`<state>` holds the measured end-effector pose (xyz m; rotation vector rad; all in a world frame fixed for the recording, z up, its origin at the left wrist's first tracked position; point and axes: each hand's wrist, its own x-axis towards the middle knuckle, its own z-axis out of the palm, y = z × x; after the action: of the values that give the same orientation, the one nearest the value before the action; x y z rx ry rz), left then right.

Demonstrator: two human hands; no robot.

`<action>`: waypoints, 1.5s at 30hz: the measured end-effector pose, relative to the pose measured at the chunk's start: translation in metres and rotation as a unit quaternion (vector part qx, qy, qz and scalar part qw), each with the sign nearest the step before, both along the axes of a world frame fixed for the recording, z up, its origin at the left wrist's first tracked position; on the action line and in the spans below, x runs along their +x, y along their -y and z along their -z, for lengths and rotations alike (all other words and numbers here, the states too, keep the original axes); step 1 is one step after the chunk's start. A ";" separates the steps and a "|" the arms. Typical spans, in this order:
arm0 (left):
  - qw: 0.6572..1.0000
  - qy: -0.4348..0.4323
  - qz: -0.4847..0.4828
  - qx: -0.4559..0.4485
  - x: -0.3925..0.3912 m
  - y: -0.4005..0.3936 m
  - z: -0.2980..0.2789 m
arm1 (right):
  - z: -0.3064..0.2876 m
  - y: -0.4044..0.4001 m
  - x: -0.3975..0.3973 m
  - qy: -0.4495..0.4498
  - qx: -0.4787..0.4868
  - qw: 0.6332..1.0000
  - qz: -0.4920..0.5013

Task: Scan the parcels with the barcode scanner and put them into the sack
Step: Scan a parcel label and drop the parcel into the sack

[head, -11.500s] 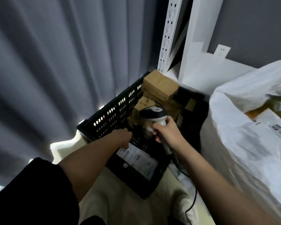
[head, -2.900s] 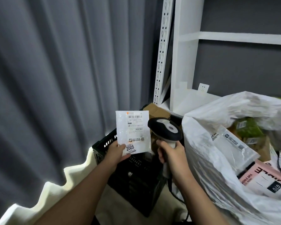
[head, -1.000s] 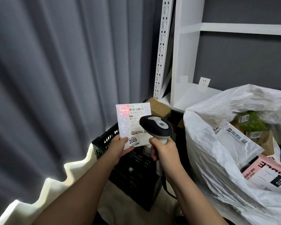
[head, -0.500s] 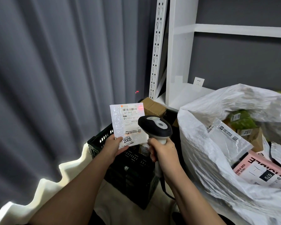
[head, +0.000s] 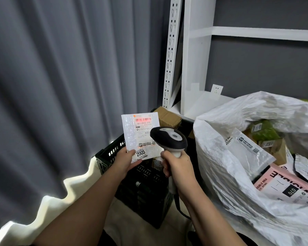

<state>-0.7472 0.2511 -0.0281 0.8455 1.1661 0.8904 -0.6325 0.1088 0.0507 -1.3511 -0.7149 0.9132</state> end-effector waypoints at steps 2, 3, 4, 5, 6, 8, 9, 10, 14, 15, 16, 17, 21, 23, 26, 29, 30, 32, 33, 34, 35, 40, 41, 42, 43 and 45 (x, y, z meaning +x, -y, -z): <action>1.000 0.002 0.002 0.001 0.000 0.001 0.000 | 0.000 0.000 0.000 -0.003 -0.001 1.000 -0.002; 1.000 0.002 0.004 0.002 0.000 0.001 -0.001 | -0.001 0.000 0.000 -0.004 -0.001 1.000 -0.003; 1.000 0.002 0.005 0.004 0.000 0.001 -0.001 | -0.001 0.000 0.000 -0.004 0.001 1.000 -0.003; 1.000 0.002 0.007 0.004 0.000 0.002 -0.001 | -0.001 0.000 0.000 -0.003 0.002 1.000 -0.003; 1.000 0.001 0.008 0.004 0.000 0.002 -0.001 | 0.000 0.000 0.000 -0.002 0.003 1.000 -0.003; 1.000 -0.002 0.009 0.004 0.000 0.003 -0.001 | 0.000 0.000 0.000 0.001 0.003 1.000 -0.001; 1.000 -0.003 0.010 0.003 0.000 0.003 -0.001 | 0.001 0.000 0.000 0.003 0.003 1.000 0.000; 1.000 -0.004 0.011 0.004 0.000 0.003 -0.001 | 0.001 0.000 0.000 0.004 0.003 1.000 0.002; 1.000 -0.003 0.016 0.007 0.001 0.005 -0.002 | 0.001 0.000 0.001 0.011 0.009 1.000 0.004; 1.000 -0.004 0.018 0.008 0.001 0.006 -0.002 | 0.000 0.000 0.001 0.007 0.009 1.000 0.004; 1.000 -0.008 0.017 0.010 0.001 0.006 -0.003 | 0.000 0.000 0.002 0.002 0.009 1.000 0.003; 1.000 -0.013 0.014 0.018 0.001 0.007 -0.005 | 0.000 0.000 0.002 0.000 0.007 1.000 0.002; 0.990 -0.050 -0.034 0.124 0.009 0.017 -0.023 | -0.006 0.007 0.010 0.002 0.009 1.000 0.019; 0.981 -0.044 -0.051 0.183 0.015 0.026 -0.040 | -0.014 0.017 0.019 0.004 0.019 0.999 0.033; 0.967 -0.027 -0.030 0.252 0.035 0.039 -0.077 | -0.030 0.039 0.042 0.021 0.041 0.997 0.067; 0.961 -0.012 0.026 0.274 0.075 0.052 -0.115 | -0.047 0.066 0.070 0.016 0.054 0.993 0.103; 0.960 -0.015 0.059 0.273 0.095 0.059 -0.128 | -0.054 0.077 0.081 0.005 0.059 0.992 0.115; 0.957 -0.020 0.126 0.260 0.135 0.075 -0.150 | -0.069 0.097 0.098 -0.013 0.072 0.989 0.132; 0.955 -0.023 0.155 0.252 0.156 0.086 -0.160 | -0.077 0.109 0.107 -0.017 0.078 0.986 0.147; 0.952 -0.031 0.179 0.248 0.174 0.096 -0.168 | -0.082 0.121 0.116 -0.021 0.082 0.983 0.162; 0.946 -0.045 0.201 0.248 0.195 0.105 -0.172 | -0.088 0.134 0.126 -0.024 0.088 0.980 0.178; 0.901 -0.161 0.307 0.260 0.283 0.143 -0.167 | -0.099 0.186 0.175 -0.014 0.082 0.966 0.247; 0.895 -0.172 0.323 0.255 0.298 0.152 -0.163 | -0.099 0.195 0.183 -0.013 0.082 0.963 0.256; 0.895 -0.172 0.336 0.239 0.311 0.162 -0.159 | -0.098 0.202 0.190 -0.013 0.082 0.961 0.264; 0.899 -0.152 0.353 0.212 0.326 0.175 -0.157 | -0.097 0.209 0.198 -0.012 0.083 0.958 0.273; 0.903 -0.111 0.384 0.157 0.347 0.189 -0.146 | -0.095 0.219 0.212 -0.014 0.076 0.954 0.288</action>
<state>-0.3998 0.0620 0.1177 1.5627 0.7632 0.3207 -0.4207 -0.1107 0.1456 -1.3037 -0.3248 0.3990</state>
